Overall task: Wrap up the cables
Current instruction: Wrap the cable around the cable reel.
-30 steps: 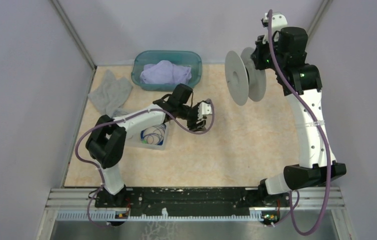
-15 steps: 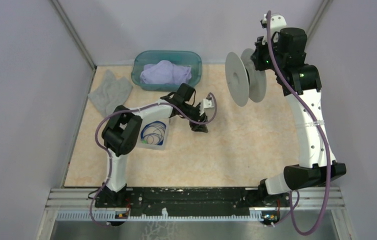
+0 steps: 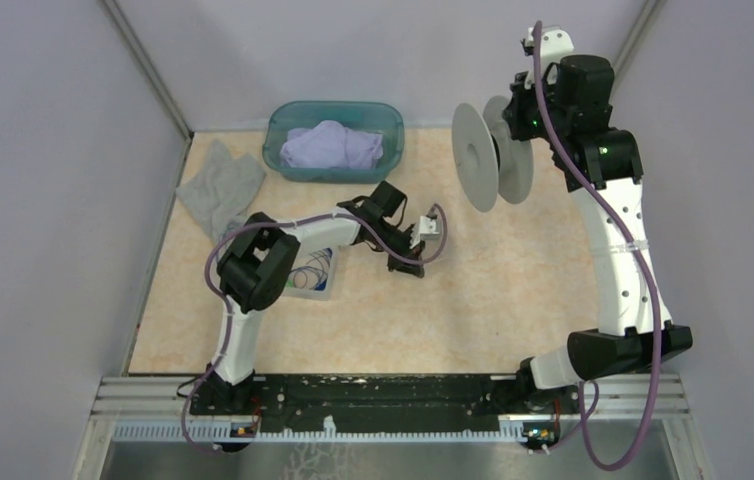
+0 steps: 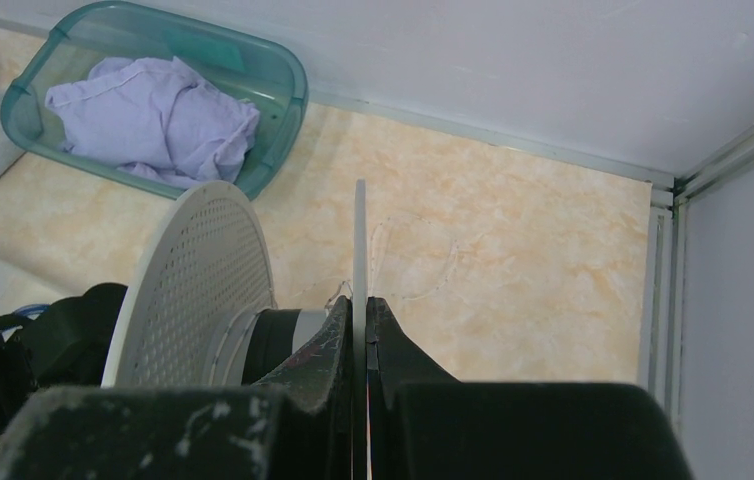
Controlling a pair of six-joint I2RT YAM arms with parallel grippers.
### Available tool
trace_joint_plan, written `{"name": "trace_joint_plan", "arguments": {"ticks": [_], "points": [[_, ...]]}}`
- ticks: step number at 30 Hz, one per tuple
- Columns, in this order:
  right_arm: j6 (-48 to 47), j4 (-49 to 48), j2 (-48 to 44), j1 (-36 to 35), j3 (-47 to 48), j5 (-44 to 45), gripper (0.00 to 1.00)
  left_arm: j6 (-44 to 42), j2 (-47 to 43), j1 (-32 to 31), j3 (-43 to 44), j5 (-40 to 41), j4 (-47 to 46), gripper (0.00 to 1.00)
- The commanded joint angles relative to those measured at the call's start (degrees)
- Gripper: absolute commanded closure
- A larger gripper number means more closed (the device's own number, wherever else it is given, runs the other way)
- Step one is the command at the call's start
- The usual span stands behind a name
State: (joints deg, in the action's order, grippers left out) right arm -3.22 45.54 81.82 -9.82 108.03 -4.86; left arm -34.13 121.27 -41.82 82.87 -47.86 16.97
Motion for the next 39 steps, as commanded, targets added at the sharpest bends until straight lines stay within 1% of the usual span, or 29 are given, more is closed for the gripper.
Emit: {"name": "trace_joint_plan", "arguments": {"ticks": [1,6,8,11,13,17,20,21,23,29,34,39], "points": [[1.23,-7.09,-0.23,0.42,2.98,1.47,1.0,-9.46,-3.49,-2.75,3.83,-2.17,11.28,1.0],[1.82,-9.42,3.06,0.42,3.37,3.98,1.0,-22.1,-6.65,-11.18,10.05,0.46,31.83,1.0],[1.7,-10.96,4.31,0.47,2.71,5.46,1.0,-25.33,-8.24,-14.77,11.76,2.55,37.12,1.0],[1.05,-14.0,5.63,0.42,-0.23,7.97,1.0,-27.87,-11.52,-19.1,13.0,5.02,40.05,1.0],[0.32,-15.79,6.2,0.42,-2.4,9.75,1.0,-27.95,-13.07,-20.48,15.2,4.75,41.1,1.0],[-1.61,-19.15,6.21,-0.06,-8.0,12.41,1.0,-23.75,-13.69,-20.93,24.32,3.86,43.35,1.0],[-2.87,-21.07,5.54,-0.85,-12.38,13.48,1.0,-20.44,-14.36,-20.75,29.99,5.9,42.89,1.0],[-3.25,-21.44,5.17,-1.15,-13.73,13.7,1.0,-18.77,-14.36,-20.49,32.6,6.94,42.61,1.0],[-4.12,-22.28,4.31,-1.67,-16.55,14.35,1.0,-15.75,-14.51,-19.62,35.14,8.61,41.14,1.0],[-5.84,-23.32,1.68,-2.26,-23.59,14.27,1.0,-5.5,-15.71,-13.16,41.84,9.03,33.38,0.99],[-6.74,-23.14,-0.38,-2.26,-27.96,12.19,1.0,5.93,-17.56,-4.34,42.51,6.48,22.88,0.99],[-7.27,-23.0,-2.43,-2.37,-31.97,9.58,1.0,11.87,-19.12,3.17,40.6,8.23,16.23,0.99]]}}
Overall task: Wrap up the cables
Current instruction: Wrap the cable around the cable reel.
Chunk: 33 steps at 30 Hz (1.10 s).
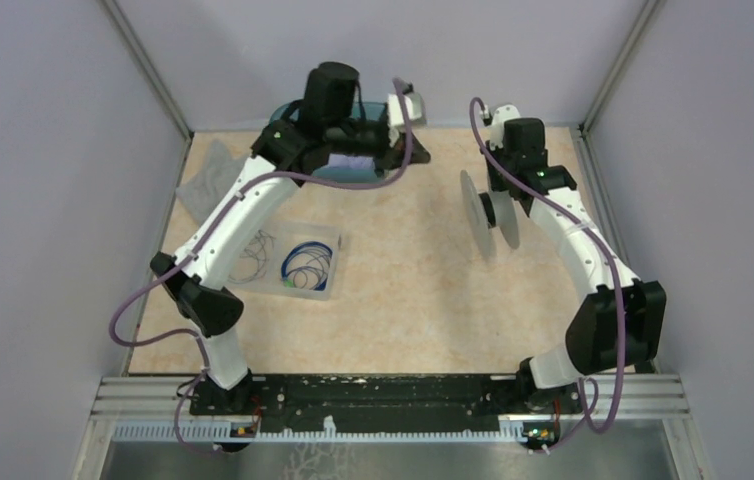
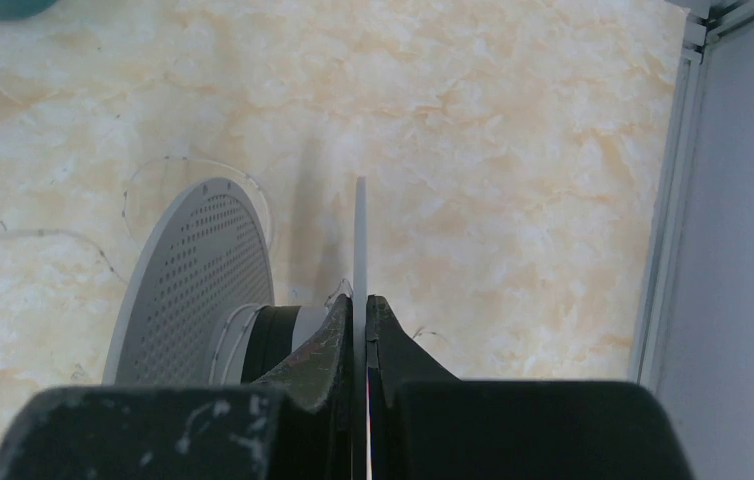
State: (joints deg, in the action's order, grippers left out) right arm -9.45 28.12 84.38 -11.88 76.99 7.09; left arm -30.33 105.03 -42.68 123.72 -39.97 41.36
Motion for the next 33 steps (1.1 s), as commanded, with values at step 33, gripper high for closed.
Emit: {"name": "trace_joint_plan", "arguments": {"ticks": [33], "points": [[-2.92,6.83,-13.15,0.23,6.69,-33.13,1.0,20.78,7.96,33.71,-16.3,18.68,-29.89,0.99]]}}
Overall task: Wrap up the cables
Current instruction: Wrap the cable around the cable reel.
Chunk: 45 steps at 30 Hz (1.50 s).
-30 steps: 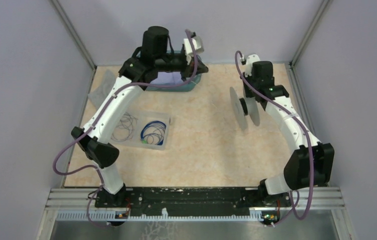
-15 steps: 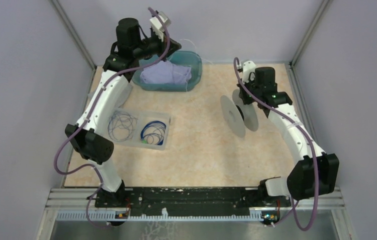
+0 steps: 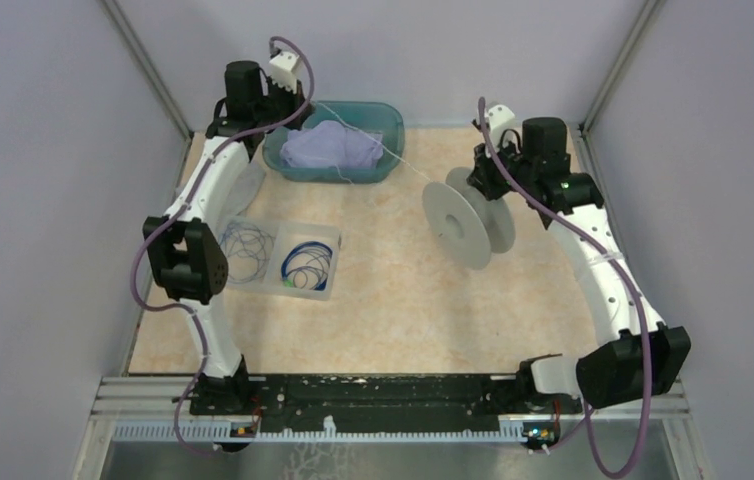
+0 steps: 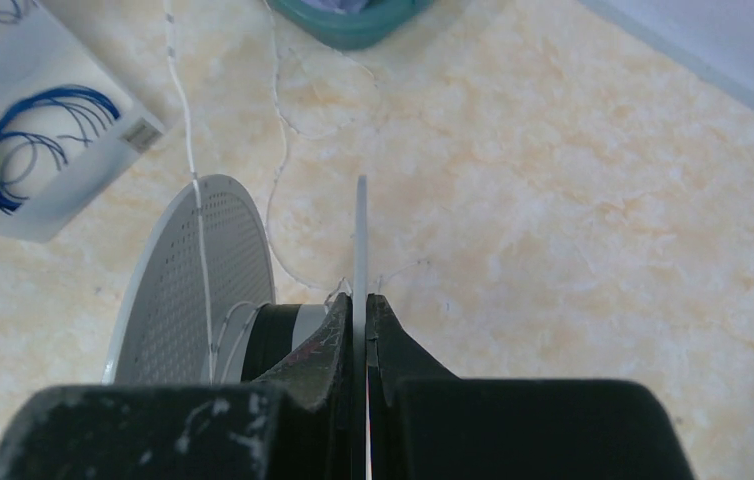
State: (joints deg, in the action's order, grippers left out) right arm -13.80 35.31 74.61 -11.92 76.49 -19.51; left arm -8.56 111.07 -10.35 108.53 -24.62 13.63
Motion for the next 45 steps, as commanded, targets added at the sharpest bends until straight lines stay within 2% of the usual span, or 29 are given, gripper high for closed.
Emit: {"name": "trace_joint_plan", "arguments": {"ticks": [1,6,11,16,22,26,39,45], "points": [[1.92,0.07,-3.29,0.42,8.2,-7.41,1.0,-1.45,2.47,1.53,-1.42,3.52,-2.2,0.99],[5.23,2.04,-1.84,1.39,14.31,-9.9,1.0,-2.27,4.23,1.57,-4.49,3.18,-2.42,0.99],[8.61,5.33,1.91,1.95,23.56,-8.0,1.0,-2.93,3.55,0.46,-9.57,-1.11,-2.42,0.99],[12.53,7.13,5.73,2.43,31.72,-5.11,1.0,-5.54,-0.05,-3.71,-17.71,-0.82,-4.65,0.99],[17.25,5.86,8.39,2.87,36.5,-3.43,1.0,-11.02,-2.04,-9.82,-25.49,0.85,-5.16,1.0],[20.34,5.24,10.51,2.96,39.28,1.06,1.0,-13.21,-3.92,-13.91,-30.3,-0.44,-6.06,1.0],[23.26,-1.48,14.6,2.96,37.59,12.84,1.0,-22.52,-11.5,-25.26,-42.22,-6.1,-9.11,1.0],[23.01,-7.77,13.4,2.96,31.07,16.43,1.0,-28.06,-12.92,-29.12,-42.37,-10.84,-3.35,1.0]]}}
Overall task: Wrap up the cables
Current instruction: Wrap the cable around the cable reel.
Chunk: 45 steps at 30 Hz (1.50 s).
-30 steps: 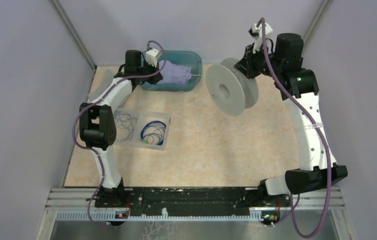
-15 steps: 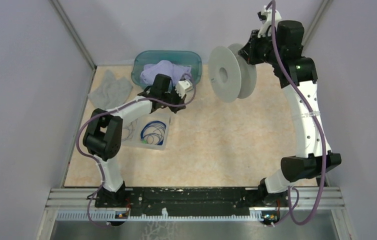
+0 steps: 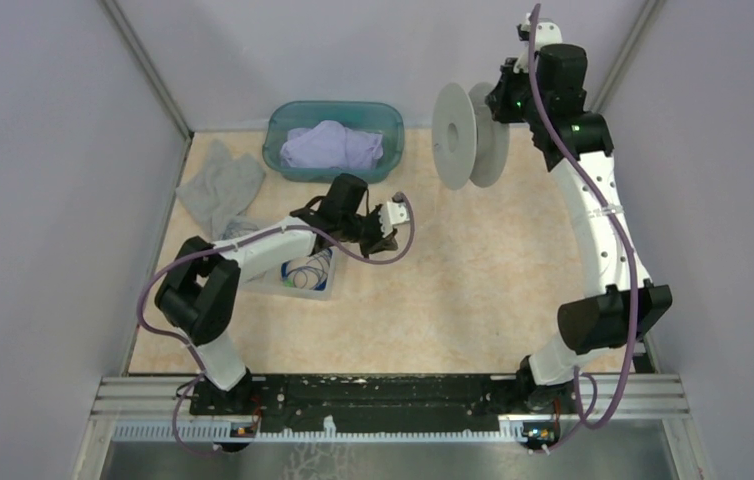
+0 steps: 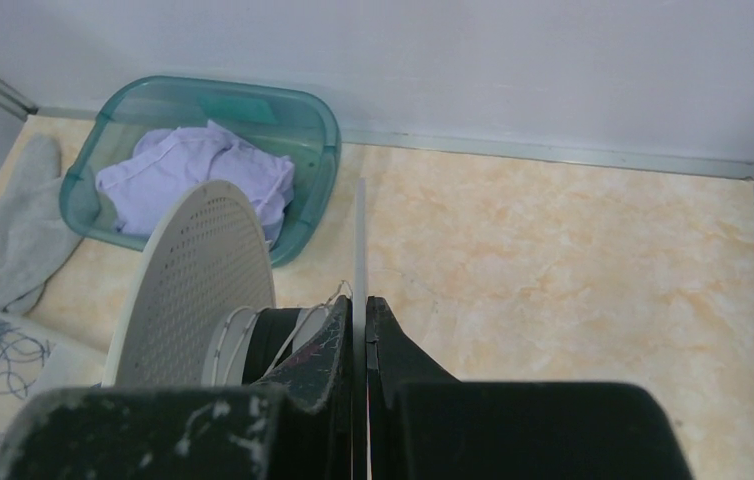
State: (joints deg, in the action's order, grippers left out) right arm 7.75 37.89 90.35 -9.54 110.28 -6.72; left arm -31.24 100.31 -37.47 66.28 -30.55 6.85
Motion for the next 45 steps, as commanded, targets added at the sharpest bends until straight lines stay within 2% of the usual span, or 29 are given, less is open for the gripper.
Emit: {"name": "trace_joint_plan", "arguments": {"ticks": [1,13,20,31,36,39,45], "points": [[1.61,-11.4,-2.62,0.62,-3.91,4.03,1.0,-6.52,-2.23,-2.73,0.17,-5.38,4.93,1.0],[-2.24,-20.67,-4.54,-2.94,-15.99,13.78,1.0,-24.17,0.33,-12.86,16.25,-8.43,32.8,1.0],[-6.48,-24.99,-4.82,-7.01,-21.37,19.13,1.0,-22.49,1.84,-16.05,26.52,-11.09,38.93,1.0],[-10.33,-28.37,-7.37,-9.73,-29.98,20.27,1.0,-15.48,3.17,-15.74,41.15,-10.77,40.18,1.0],[-10.81,-28.59,-8.7,-10.44,-33.38,19.28,1.0,-10.8,3.56,-13.81,44.95,-11.76,38.09,1.0],[-11.09,-28.2,-9.32,-10.9,-34.8,17.84,1.0,-6.7,3.51,-11.38,46.32,-13.3,33.49,1.0],[-11.03,-28.28,-11.2,-11.03,-38.51,11.36,1.0,6.81,3.42,-4.76,45.63,-17.11,21.79,1.0]]}}
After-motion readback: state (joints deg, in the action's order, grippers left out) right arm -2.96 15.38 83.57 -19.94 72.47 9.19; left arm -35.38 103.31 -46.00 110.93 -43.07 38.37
